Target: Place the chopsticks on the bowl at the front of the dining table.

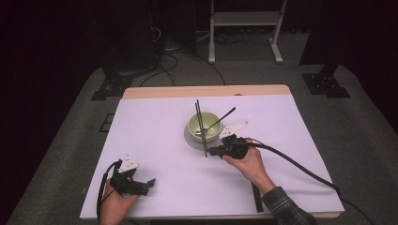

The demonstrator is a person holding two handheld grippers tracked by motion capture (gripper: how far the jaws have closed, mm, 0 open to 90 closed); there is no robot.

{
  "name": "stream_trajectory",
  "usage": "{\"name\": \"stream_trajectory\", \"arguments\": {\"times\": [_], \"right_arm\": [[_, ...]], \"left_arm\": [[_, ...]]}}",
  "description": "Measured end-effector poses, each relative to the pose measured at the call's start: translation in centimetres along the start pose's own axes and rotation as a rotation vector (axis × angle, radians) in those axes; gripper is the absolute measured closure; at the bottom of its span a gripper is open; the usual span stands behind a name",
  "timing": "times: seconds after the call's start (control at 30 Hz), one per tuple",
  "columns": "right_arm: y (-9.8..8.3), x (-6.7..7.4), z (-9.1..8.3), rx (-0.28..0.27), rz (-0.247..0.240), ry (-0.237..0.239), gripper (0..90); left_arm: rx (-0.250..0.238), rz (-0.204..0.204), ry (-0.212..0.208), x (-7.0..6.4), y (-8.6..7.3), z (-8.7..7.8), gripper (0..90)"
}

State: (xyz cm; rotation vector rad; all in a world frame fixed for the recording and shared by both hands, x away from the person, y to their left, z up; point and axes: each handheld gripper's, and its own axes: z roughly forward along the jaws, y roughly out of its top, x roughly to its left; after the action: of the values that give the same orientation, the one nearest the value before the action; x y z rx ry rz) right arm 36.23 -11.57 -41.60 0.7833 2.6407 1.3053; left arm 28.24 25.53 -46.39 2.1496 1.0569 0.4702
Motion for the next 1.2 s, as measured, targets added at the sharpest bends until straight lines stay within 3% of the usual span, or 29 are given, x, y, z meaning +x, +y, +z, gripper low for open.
{"name": "stream_trajectory", "arguments": {"times": [0.5, 0.67, 0.93, 1.1, 1.2], "right_arm": [[1.5, 1.5, 1.1, -0.001, -0.048, 0.036, 89.8], [1.4, 1.4, 0.8, 0.003, -0.049, 0.023, 89.8], [1.1, 3.3, 0.0, 0.001, -0.064, 0.073, 89.8], [0.8, 4.4, 0.2, 0.013, -0.07, 0.113, 89.8], [0.7, 4.6, 0.6, 0.027, -0.078, 0.112, 89.8]], "left_arm": [[-0.001, -0.001, 0.0, 0.0, 0.0, 0.0, 0.0], [-0.002, -0.001, 0.0, 0.0, 0.0, 0.0, 0.0], [-0.002, -0.001, 0.0, 0.0, 0.0, 0.0, 0.0], [-0.002, -0.002, 0.0, 0.0, 0.0, 0.0, 0.0], [0.0, -0.001, 0.0, 0.0, 0.0, 0.0, 0.0]]}}
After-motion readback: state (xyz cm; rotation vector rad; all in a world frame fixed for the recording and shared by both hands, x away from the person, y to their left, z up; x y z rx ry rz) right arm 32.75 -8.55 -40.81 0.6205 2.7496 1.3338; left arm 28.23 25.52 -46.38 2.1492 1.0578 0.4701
